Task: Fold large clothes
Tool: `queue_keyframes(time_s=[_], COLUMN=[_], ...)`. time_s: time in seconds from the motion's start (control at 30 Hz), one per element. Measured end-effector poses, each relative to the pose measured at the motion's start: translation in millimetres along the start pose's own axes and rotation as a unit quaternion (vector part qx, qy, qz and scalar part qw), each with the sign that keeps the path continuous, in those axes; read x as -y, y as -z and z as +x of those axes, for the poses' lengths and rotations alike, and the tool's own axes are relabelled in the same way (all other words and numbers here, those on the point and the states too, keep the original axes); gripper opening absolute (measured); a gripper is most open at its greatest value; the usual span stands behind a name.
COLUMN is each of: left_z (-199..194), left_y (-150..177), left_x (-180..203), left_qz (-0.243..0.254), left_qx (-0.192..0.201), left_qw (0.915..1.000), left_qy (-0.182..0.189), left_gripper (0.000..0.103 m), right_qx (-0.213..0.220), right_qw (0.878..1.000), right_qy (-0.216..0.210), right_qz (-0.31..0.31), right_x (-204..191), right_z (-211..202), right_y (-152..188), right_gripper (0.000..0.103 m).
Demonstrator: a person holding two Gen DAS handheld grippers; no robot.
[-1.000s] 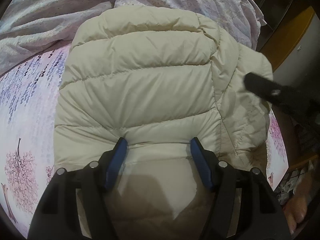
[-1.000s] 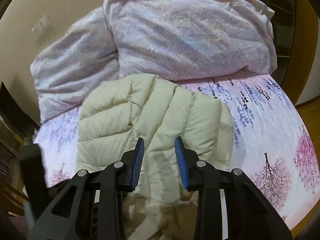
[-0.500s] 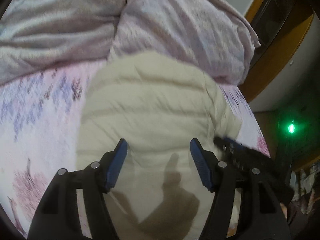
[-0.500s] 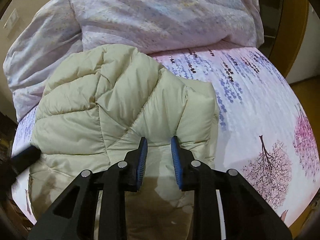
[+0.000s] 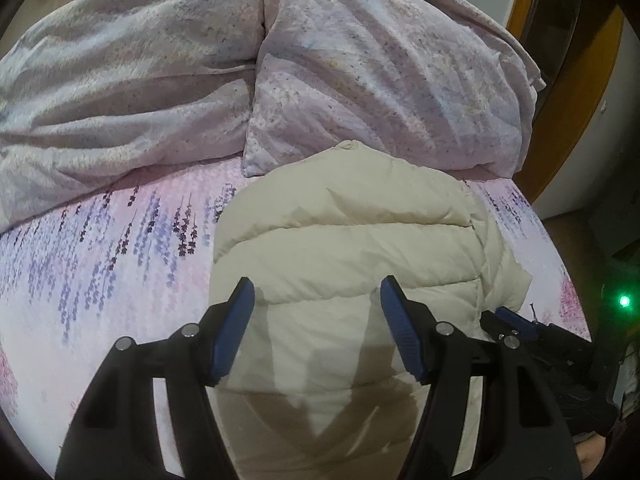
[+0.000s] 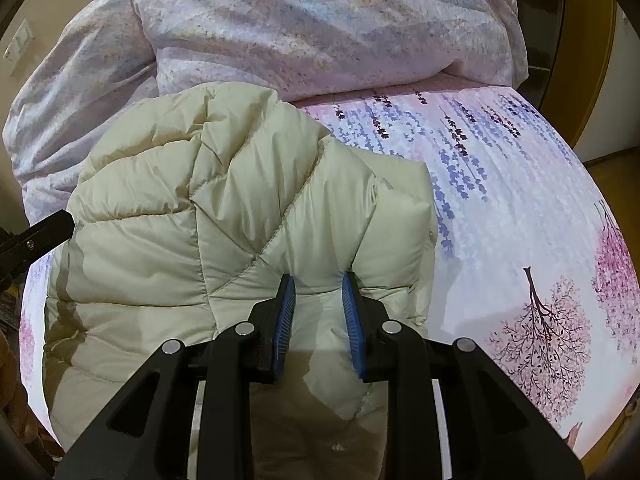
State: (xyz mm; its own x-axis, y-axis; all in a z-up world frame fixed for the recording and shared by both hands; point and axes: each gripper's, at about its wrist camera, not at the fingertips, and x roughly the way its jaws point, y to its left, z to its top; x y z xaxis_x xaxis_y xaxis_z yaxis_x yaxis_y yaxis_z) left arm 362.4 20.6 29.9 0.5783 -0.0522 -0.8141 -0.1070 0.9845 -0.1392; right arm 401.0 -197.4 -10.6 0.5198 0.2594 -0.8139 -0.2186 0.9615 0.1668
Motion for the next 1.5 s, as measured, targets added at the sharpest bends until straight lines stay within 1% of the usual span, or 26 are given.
queue_keyframes(time_s=[0.3, 0.57, 0.77, 0.87, 0.97, 1.0, 1.03, 1.07, 1.1, 1.13, 1.2, 1.3, 1.37, 1.5], left_z=[6, 16, 33, 41, 44, 45, 45, 45, 46, 46, 46, 46, 46, 46], left_y=[-2, 2, 11, 17, 20, 20, 20, 20, 21, 21, 21, 21, 21, 21], left_x=[-1, 1, 1, 4, 5, 4, 3, 3, 2, 1, 1, 2, 2, 1], left_qz=[0.013, 0.026, 0.034, 0.046, 0.050, 0.051, 0.051, 0.050, 0.050, 0.048, 0.048, 0.050, 0.050, 0.048], left_qx=[-0.001, -0.006, -0.027, -0.032, -0.035, -0.036, -0.037, -0.038, -0.039, -0.039, -0.039, -0.039, -0.038, -0.036], left_qw=[0.9999, 0.9996, 0.9987, 0.9976, 0.9970, 0.9970, 0.9970, 0.9970, 0.9970, 0.9971, 0.9971, 0.9969, 0.9970, 0.9971], left_qy=[-0.001, -0.012, -0.029, -0.042, -0.047, -0.047, -0.046, -0.046, -0.045, -0.044, -0.045, -0.046, -0.046, -0.046], left_gripper=[0.066, 0.067, 0.073, 0.073, 0.073, 0.073, 0.073, 0.073, 0.073, 0.073, 0.073, 0.073, 0.073, 0.076], right_qx=[-0.001, -0.001, 0.001, 0.001, -0.001, 0.000, 0.001, 0.008, 0.018, 0.030, 0.063, 0.083, 0.084, 0.064], right_qw=[1.000, 1.000, 1.000, 1.000, 1.000, 0.999, 0.999, 0.999, 0.998, 0.998, 0.997, 0.996, 0.996, 0.996], right_qy=[0.004, 0.006, 0.012, 0.019, 0.028, 0.026, 0.023, 0.009, 0.001, -0.005, -0.013, -0.006, 0.005, 0.038], right_qz=[0.004, 0.004, 0.005, 0.006, 0.013, 0.021, 0.030, 0.046, 0.053, 0.056, 0.051, 0.038, 0.036, 0.040], right_x=[-1, 0, 0, -2, -5, -5, -5, -6, -7, -10, -17, -25, -25, -16], right_z=[4, 5, 5, 2, -4, -7, -10, -17, -23, -29, -43, -46, -42, -19], right_y=[-1, -2, -1, 0, -1, -2, -3, -5, -6, -7, -12, -16, -17, -13], right_gripper=[0.025, 0.026, 0.026, 0.028, 0.029, 0.031, 0.037, 0.042, 0.052, 0.055, 0.055, 0.055, 0.055, 0.055])
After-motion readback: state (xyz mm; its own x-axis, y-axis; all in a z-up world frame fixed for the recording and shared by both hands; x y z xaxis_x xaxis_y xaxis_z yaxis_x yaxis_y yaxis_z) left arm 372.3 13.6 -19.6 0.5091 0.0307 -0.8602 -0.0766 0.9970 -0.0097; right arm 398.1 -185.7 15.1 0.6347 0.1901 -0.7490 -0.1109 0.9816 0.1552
